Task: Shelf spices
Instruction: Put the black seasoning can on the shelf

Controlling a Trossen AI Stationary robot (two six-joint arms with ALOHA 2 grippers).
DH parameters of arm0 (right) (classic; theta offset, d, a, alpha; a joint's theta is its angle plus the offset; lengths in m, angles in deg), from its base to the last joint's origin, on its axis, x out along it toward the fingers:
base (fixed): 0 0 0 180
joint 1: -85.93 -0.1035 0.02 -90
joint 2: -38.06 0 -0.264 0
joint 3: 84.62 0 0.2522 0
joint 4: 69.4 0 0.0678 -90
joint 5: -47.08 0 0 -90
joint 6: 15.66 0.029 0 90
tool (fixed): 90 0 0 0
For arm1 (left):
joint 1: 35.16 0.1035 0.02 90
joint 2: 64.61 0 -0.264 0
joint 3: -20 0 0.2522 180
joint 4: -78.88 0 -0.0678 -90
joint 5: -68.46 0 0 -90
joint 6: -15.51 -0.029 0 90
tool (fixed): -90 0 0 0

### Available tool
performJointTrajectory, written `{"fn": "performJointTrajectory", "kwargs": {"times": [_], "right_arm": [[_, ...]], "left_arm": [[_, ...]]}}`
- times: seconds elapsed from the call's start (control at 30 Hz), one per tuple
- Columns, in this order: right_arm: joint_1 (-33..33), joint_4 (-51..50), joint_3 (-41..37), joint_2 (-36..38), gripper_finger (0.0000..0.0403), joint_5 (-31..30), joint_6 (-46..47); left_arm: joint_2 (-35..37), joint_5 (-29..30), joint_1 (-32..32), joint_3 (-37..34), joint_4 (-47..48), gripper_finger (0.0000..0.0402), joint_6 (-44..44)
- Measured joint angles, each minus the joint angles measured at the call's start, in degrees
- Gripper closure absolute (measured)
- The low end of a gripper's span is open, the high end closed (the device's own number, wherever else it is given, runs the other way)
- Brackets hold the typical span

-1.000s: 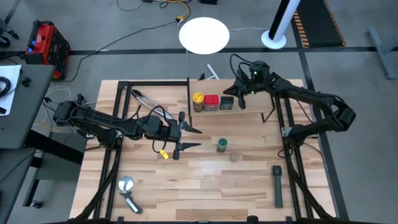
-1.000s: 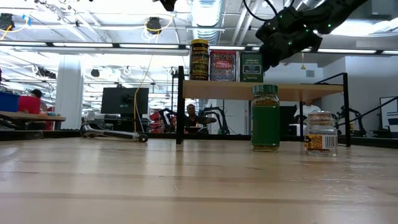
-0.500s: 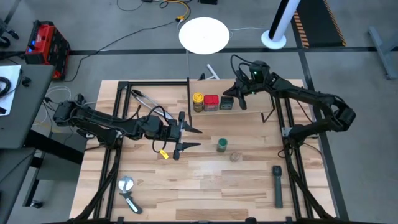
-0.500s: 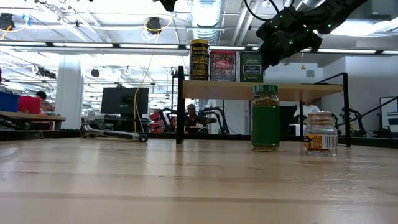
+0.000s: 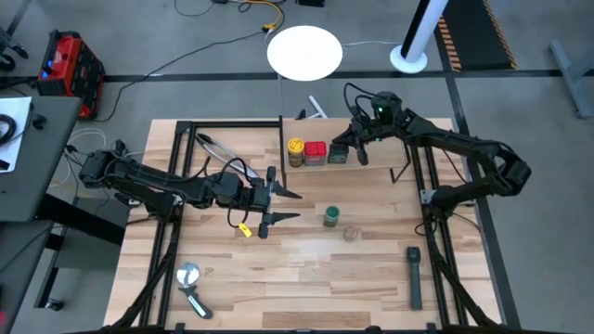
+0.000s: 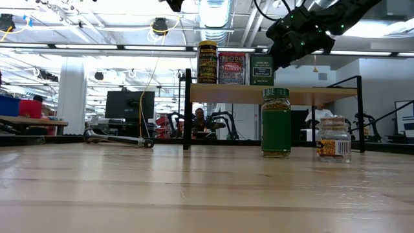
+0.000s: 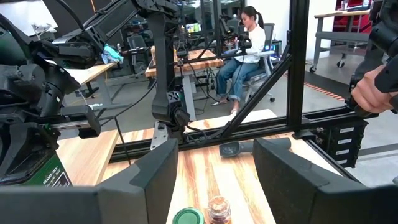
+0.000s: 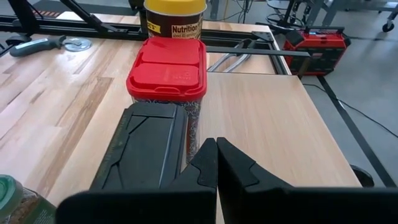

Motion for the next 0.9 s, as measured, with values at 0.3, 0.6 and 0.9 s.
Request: {"fn": "performJointTrajectory", "kwargs": {"times": [0.3,0.6,0.9], "right_arm": [[-1.09,-0.01,0.0,0.02,0.04,0.13,-0.2],[-1.49,0.01,0.0,0.02,0.04,0.27,-0.62],[-1.46,0.49,-0.02,0.02,0.04,1.89,-2.16]], "left_arm": [[0.02,0.02,0.0,0.0,-0.02,0.0201,0.0],[0.01,0.01,0.0,0.0,-0.02,0.0201,0.09],[0.0,0.0,0.0,-0.02,-0.02,0.0201,0.17]]}}
